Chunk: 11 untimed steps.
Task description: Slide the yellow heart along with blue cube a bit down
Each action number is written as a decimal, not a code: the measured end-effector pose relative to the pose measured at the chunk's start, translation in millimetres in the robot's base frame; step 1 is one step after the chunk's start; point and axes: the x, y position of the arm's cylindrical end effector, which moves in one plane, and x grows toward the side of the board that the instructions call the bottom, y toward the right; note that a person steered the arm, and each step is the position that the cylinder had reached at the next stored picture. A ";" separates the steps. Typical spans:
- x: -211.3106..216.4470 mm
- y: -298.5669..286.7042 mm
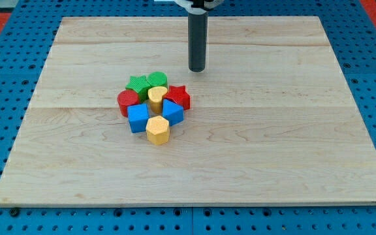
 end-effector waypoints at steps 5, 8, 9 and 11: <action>45.5 -31.1; 61.5 -95.0; 69.7 -100.7; 109.4 -75.9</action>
